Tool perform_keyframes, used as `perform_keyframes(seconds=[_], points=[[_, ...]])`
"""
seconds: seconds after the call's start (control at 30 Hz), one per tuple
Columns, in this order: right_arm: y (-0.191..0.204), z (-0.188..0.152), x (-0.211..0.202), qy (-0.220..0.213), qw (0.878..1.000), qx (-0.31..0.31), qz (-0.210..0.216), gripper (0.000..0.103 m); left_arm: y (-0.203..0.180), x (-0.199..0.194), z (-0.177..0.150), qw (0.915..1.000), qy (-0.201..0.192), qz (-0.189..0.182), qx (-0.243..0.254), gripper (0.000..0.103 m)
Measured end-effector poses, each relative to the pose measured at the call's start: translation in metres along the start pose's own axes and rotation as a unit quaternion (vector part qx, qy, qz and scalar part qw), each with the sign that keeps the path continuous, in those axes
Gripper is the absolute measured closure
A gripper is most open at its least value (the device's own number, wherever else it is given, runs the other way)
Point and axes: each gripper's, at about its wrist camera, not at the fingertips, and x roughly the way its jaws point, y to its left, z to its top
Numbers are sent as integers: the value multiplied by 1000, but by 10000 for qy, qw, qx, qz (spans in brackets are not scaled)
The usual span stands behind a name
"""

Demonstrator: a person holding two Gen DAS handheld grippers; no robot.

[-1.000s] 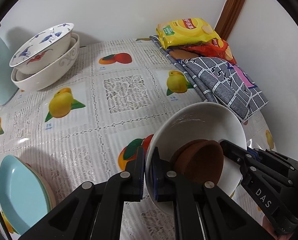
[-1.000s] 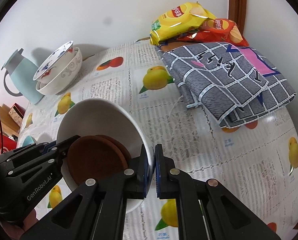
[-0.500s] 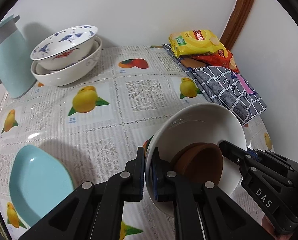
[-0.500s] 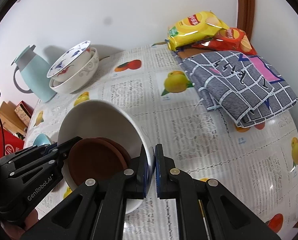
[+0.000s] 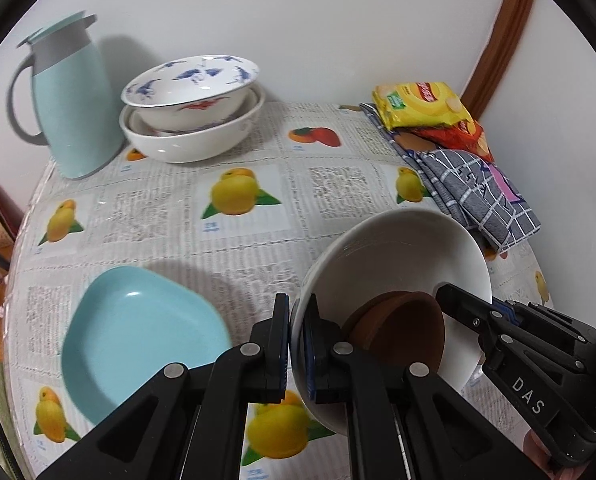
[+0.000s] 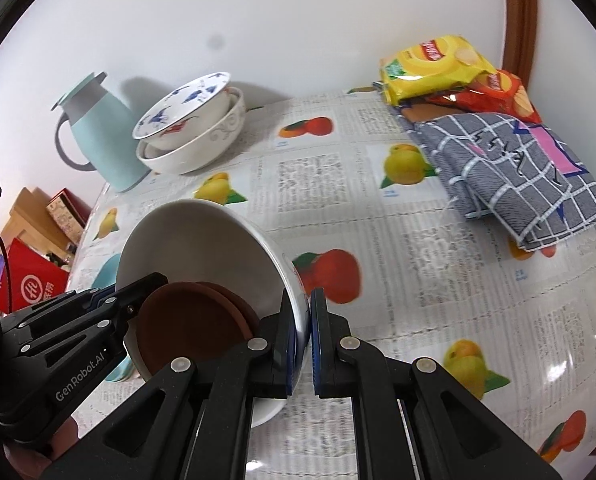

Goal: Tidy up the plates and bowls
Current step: 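Carry the white bowl with both grippers over the teal plate stack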

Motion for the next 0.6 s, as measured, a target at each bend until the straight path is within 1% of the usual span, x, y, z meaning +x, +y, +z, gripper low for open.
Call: perform_keyframes(seconds=[0.3, 0.6], points=[[45, 1, 5, 15, 9995, -263, 176, 96, 43, -16, -6, 9995, -77, 188, -246, 96], [91, -5, 20, 135, 9980, -478, 380, 96, 88, -24, -16, 9982, -58, 331, -499, 96]])
